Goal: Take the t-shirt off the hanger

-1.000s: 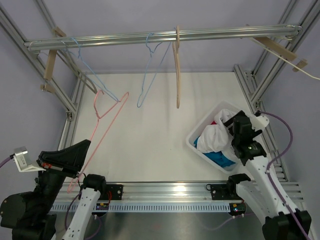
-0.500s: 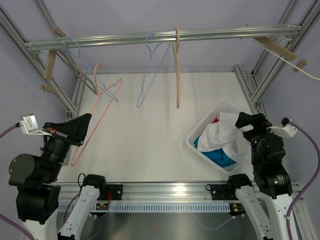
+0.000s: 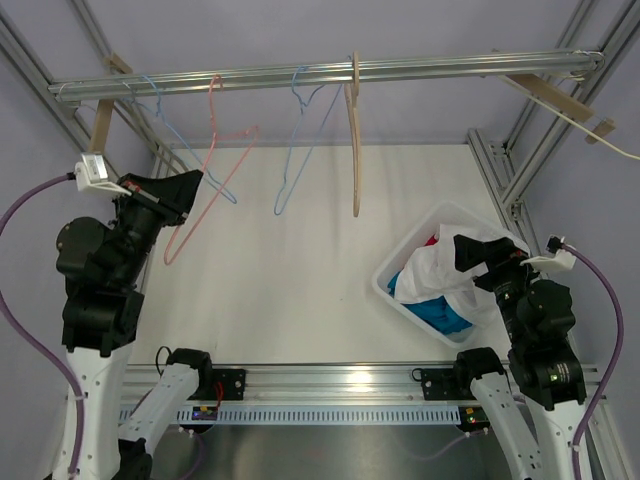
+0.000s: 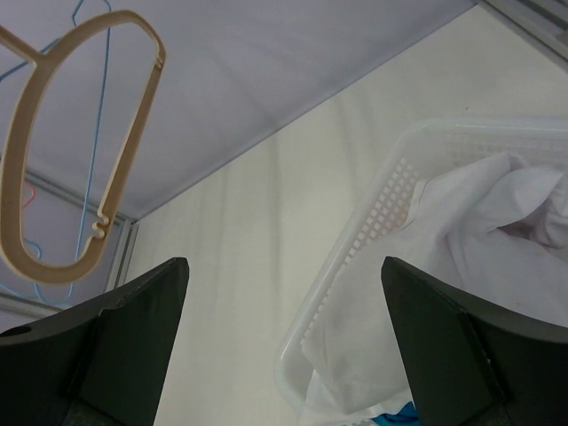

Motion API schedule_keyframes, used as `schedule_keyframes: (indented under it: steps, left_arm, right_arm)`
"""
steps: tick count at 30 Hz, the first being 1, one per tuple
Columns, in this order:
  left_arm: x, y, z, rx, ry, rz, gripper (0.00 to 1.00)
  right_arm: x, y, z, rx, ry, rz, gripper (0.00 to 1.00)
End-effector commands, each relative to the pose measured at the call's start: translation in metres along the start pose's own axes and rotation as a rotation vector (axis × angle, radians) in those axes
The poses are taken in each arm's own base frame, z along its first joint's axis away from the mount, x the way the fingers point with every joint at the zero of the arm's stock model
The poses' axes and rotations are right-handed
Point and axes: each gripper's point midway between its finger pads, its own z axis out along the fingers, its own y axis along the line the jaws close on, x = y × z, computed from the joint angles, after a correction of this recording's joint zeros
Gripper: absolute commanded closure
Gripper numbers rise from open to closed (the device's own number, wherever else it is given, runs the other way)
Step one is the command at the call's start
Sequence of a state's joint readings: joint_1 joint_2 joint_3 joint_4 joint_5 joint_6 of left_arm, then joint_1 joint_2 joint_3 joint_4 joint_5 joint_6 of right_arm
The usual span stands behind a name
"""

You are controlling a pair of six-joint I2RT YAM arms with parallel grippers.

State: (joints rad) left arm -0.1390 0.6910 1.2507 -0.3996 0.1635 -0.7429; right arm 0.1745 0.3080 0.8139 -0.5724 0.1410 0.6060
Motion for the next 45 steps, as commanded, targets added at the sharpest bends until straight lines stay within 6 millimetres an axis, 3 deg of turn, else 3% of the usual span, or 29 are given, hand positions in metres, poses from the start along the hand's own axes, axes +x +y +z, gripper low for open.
schedule_keyframes:
  steps: [1, 5, 12, 20, 28, 39, 42, 45]
  left_arm:
    - [-0.028, -0.021, 0.022, 0.084, -0.084, 0.009, 1.0]
    - [-0.029, -0.017, 0.047, 0.072, -0.07, 0.026, 1.0]
    - [-0.004, 0.01, 0.075, 0.033, -0.014, 0.012, 1.0]
    - [0.018, 0.026, 0.071, 0.018, 0.015, -0.003, 1.0]
    - [0.021, 0.027, 0.083, 0.026, 0.035, -0.011, 1.0]
    - [0.035, 0.043, 0.073, -0.009, 0.041, 0.003, 1.0]
    - [0.032, 0.035, 0.074, 0.022, 0.043, 0.003, 1.0]
    - [0.017, 0.014, 0.068, 0.083, 0.015, 0.01, 1.0]
  right_arm:
    - [0.008, 0.013, -0.004, -0.085, 0.034, -0.011, 0.01]
    - [0.012, 0.012, -0.005, -0.094, 0.047, -0.018, 0.01]
    - [0.005, 0.014, -0.006, -0.092, 0.032, -0.04, 0.01]
    - [0.013, 0.017, 0.0, -0.111, 0.06, -0.015, 0.01]
    - [0.008, 0.022, -0.006, -0.125, 0.055, -0.016, 0.01]
    - [0.003, 0.026, -0.01, -0.138, 0.04, -0.008, 0.01]
    - [0.001, 0.026, -0.012, -0.14, 0.035, -0.013, 0.01]
    - [0.002, 0.026, -0.011, -0.138, 0.04, -0.011, 0.01]
